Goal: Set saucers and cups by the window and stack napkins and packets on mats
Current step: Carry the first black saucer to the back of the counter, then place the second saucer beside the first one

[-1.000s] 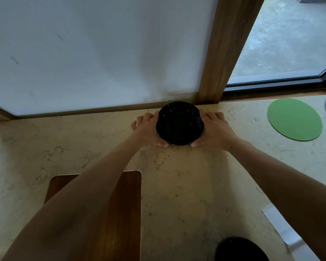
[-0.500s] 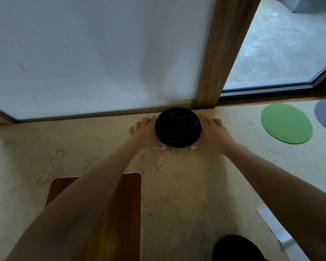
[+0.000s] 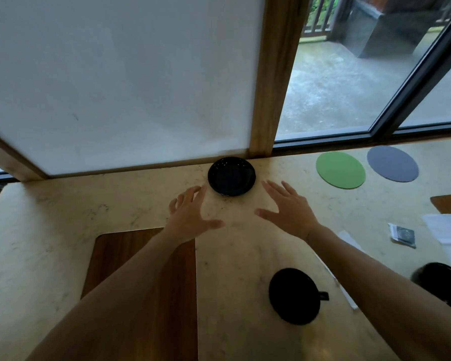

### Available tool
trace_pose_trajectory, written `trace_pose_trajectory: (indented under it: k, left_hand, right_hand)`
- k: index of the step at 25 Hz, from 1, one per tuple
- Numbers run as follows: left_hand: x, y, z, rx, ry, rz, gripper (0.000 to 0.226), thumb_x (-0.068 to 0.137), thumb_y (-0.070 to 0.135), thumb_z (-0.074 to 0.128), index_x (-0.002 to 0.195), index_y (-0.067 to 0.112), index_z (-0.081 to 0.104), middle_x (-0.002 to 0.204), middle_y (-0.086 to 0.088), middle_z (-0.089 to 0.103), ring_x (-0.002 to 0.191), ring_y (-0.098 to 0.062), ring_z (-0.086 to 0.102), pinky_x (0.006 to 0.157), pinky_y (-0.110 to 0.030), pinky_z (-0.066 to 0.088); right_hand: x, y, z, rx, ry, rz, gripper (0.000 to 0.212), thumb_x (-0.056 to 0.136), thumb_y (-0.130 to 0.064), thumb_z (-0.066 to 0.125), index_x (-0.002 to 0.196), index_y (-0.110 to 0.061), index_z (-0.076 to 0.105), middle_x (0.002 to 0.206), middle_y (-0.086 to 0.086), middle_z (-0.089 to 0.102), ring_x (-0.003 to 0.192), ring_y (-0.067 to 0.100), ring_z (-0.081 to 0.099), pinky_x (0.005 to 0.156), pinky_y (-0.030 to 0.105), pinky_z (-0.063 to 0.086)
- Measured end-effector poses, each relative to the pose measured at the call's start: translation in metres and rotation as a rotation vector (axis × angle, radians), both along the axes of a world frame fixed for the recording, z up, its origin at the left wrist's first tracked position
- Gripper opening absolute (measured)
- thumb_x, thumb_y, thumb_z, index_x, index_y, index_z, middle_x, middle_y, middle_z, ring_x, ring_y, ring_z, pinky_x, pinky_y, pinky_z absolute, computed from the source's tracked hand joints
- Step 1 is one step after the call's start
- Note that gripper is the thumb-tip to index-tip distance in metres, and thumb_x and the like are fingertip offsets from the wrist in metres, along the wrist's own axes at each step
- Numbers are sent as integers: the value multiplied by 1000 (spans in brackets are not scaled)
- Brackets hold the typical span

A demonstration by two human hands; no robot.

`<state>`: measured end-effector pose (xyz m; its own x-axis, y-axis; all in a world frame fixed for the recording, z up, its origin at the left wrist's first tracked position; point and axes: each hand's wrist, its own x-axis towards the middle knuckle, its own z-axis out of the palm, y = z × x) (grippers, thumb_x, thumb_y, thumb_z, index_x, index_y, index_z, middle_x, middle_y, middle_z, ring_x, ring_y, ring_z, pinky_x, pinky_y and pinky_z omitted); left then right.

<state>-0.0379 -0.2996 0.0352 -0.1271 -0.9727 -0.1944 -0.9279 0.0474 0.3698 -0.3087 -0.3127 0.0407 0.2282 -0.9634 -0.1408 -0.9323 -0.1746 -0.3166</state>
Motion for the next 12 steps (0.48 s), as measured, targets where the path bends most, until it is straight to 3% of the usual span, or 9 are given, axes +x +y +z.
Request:
trace_pose_trajectory:
  k: [12]
  left_hand:
    - [-54,160,41,-119,164,-32,114,62,90,43,152,34,2,158,8,8,146,-22,5,116,-50,4]
  right_hand:
    - [-47,157,52,-23,41,-52,76,88,-69,39,151,-43,8,162,-12,8,149,18,1,117,49,19]
